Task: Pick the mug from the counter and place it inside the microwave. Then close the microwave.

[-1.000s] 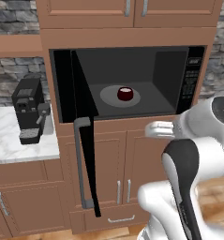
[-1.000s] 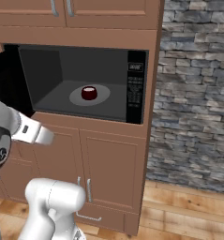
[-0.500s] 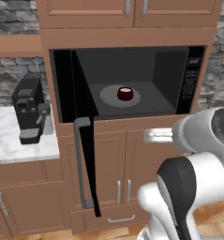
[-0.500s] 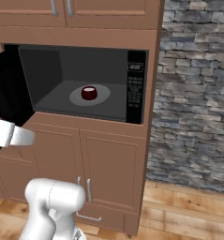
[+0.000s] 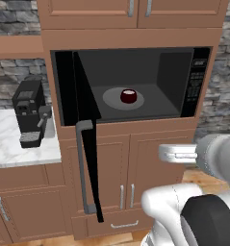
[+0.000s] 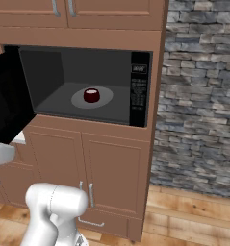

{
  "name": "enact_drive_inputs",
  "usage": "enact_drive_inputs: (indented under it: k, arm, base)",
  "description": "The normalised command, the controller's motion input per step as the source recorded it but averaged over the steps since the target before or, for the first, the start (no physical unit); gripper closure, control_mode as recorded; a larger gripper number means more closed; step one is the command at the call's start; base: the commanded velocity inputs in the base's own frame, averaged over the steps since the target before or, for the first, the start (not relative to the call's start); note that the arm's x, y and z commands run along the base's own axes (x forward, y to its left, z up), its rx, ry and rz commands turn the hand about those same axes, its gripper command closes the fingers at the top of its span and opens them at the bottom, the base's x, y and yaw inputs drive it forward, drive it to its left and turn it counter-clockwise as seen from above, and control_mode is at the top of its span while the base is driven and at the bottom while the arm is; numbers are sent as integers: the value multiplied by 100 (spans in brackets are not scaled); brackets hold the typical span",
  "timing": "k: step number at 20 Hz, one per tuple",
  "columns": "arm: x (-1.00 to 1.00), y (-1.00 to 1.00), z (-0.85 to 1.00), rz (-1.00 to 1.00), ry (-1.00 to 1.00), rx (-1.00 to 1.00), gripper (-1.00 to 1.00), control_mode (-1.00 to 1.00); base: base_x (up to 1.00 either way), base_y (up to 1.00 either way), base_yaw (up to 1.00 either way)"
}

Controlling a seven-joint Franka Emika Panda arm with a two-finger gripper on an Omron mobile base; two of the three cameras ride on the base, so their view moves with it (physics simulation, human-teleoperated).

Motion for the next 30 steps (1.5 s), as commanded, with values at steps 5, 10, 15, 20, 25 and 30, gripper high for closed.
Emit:
enact_drive_inputs:
  k: [5,10,15,20,25,30]
  arm:
    - [-56,4,0,1,-23,-1,-100,-100]
    - [-75,30,0,0,-23,-3,-100,-100]
    - [-45,62,0,0,-20,-4,-100,-100]
    - [-21,68,0,0,-14,-6,-100,-100]
    - [-16,55,0,-1,-12,-3,-100,-100]
    - [-12,23,-1,-6,-12,0,-100,-100]
  base:
    - [0,0,0]
    - [0,0,0]
    - [0,0,0]
    - [0,0,0]
    - [0,0,0]
    - [0,0,0]
